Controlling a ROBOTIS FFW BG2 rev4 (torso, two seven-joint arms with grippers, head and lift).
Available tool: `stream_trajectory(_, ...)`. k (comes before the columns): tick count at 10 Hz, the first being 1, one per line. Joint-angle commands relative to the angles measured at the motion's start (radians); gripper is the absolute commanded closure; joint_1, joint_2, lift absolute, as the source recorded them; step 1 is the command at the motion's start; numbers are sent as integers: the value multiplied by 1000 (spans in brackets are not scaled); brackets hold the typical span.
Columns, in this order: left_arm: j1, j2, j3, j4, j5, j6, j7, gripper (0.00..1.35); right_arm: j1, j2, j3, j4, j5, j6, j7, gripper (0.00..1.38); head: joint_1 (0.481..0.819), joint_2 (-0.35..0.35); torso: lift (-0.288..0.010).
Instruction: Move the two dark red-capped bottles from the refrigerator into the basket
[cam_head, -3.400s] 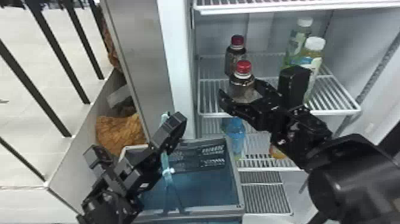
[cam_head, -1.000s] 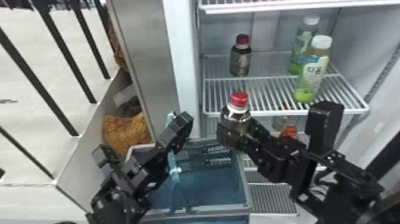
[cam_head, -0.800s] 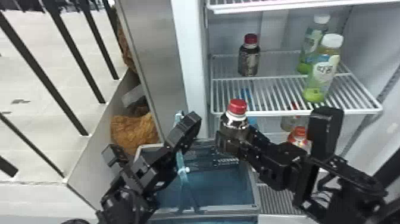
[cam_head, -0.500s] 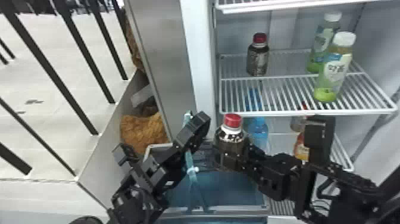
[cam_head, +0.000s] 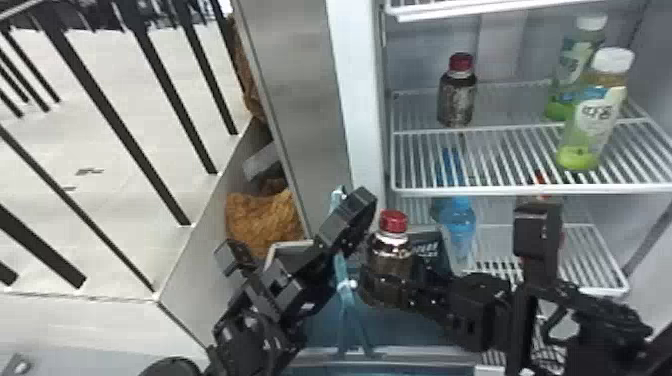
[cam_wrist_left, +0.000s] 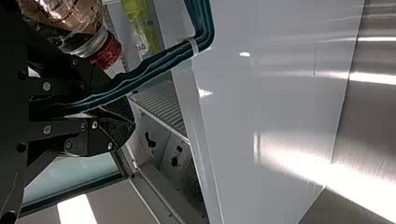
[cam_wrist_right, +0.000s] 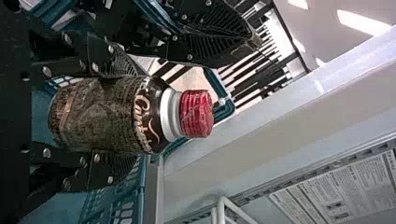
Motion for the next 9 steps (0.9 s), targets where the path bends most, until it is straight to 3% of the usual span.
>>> stream_trajectory(1, 0, 0, 0, 0, 1, 0, 1, 1193, 0, 0, -5, -2, 1, -2, 0, 177, 695, 221, -34)
stream_trajectory(2, 0, 0, 0, 0, -1, 0, -1, 1193, 5, -1, -11, -7, 5, -9, 1, 82, 695, 220, -34)
stream_trajectory(5, 0, 0, 2, 0, -1, 2, -1, 1193, 22, 5, -63, -26, 39, -66, 1, 108, 695, 201, -34)
stream_trajectory(9, 3, 2, 2, 0, 1, 2, 1, 1193, 37, 14, -155, -58, 130, -196, -15, 107, 695, 120, -34)
